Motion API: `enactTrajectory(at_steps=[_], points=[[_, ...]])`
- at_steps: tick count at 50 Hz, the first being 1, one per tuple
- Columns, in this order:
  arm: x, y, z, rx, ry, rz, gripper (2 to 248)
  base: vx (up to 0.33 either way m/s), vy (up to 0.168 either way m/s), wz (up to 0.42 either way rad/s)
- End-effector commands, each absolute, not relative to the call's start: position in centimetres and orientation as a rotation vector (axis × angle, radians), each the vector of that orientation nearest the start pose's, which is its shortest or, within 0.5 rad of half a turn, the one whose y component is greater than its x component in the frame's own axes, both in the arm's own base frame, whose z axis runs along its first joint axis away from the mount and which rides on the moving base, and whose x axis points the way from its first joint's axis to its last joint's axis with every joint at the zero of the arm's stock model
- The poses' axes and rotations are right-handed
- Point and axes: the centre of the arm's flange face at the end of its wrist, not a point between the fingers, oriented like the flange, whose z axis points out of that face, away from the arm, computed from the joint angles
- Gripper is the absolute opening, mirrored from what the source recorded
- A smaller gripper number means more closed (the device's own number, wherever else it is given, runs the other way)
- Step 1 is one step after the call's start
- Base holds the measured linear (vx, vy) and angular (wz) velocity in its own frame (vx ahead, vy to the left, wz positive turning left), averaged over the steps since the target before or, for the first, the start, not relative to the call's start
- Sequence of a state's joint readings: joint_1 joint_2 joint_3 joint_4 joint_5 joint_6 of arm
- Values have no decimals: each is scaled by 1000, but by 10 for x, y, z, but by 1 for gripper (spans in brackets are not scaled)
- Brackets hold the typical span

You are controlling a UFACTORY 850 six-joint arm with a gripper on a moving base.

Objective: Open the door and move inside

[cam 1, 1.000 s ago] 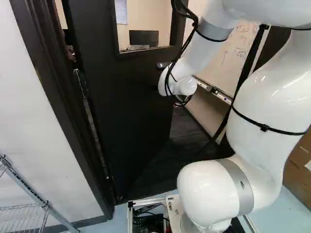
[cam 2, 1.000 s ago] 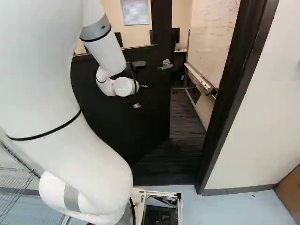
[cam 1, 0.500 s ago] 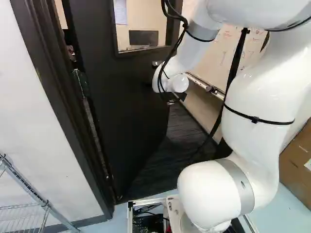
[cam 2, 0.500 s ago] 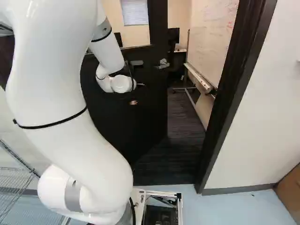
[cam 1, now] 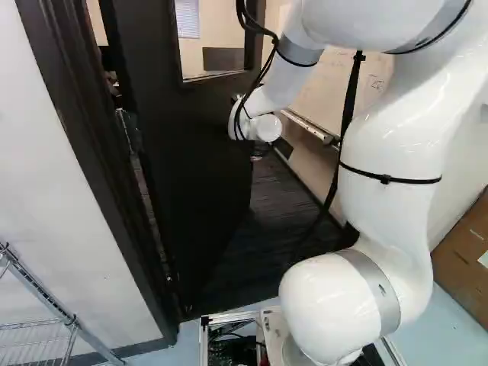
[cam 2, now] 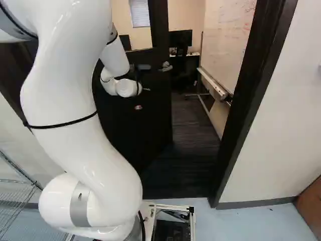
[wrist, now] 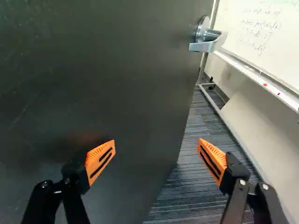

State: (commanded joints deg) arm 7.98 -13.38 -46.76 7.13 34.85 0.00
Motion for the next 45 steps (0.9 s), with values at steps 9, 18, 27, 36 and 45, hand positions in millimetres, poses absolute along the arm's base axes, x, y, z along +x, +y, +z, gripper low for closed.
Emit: enactTrajectory(at_steps=[9, 18, 27, 36, 45], points=[[538, 81, 436, -2529, 21, -1708, 247, 0, 0, 0], [547, 95, 435, -2515, -2, -1705, 247, 0, 0, 0], [555, 109, 434, -2501, -30, -1702, 247, 0, 0, 0], [564, 124, 433, -2486, -56, -1699, 247, 0, 0, 0], [571, 139, 432, -2472, -82, -1697, 247, 0, 0, 0]])
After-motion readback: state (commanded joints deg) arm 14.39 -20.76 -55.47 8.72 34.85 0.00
